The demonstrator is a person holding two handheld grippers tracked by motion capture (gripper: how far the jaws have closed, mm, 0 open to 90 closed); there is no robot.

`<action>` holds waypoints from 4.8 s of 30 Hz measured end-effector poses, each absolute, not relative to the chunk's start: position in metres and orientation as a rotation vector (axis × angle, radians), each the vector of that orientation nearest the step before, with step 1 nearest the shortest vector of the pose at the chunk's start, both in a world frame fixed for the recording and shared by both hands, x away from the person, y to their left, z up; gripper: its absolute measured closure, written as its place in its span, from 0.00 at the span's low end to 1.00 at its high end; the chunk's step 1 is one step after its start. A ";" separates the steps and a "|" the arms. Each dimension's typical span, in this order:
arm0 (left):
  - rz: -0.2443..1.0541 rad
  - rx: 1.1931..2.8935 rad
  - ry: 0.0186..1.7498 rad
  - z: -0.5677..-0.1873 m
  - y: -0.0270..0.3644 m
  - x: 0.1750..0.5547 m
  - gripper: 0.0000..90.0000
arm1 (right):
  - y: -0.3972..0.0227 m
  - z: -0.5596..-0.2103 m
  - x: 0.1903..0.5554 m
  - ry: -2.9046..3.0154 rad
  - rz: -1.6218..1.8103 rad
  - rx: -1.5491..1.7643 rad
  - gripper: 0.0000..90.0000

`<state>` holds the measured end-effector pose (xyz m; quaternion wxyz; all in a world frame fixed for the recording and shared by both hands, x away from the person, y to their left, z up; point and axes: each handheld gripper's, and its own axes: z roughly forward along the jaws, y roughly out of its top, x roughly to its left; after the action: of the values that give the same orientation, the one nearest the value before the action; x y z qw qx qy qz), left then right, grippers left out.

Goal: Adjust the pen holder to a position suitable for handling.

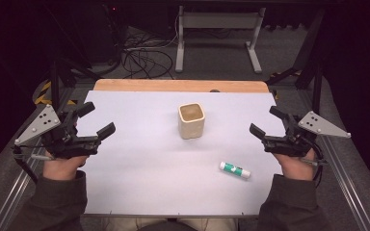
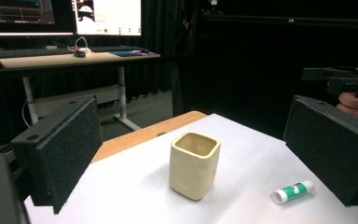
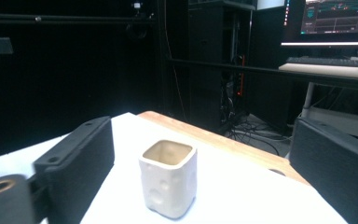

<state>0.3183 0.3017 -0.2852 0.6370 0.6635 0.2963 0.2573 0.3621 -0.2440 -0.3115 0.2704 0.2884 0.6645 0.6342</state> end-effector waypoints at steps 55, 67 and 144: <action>0.577 1.545 0.651 -0.288 0.294 0.317 0.06 | -0.281 -0.415 0.360 2.221 1.501 0.869 0.37; 0.576 1.556 0.649 -0.289 0.292 0.318 0.06 | -0.274 -0.427 0.362 2.361 1.449 0.810 0.35; 0.563 1.594 0.642 -0.295 0.283 0.321 0.06 | -0.252 -0.445 0.361 2.509 1.253 0.566 0.73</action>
<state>0.3211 0.2826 -0.2946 0.6181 0.6929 0.2792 0.2447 0.3607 -0.2520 -0.4452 0.1399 0.1957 0.8684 0.4336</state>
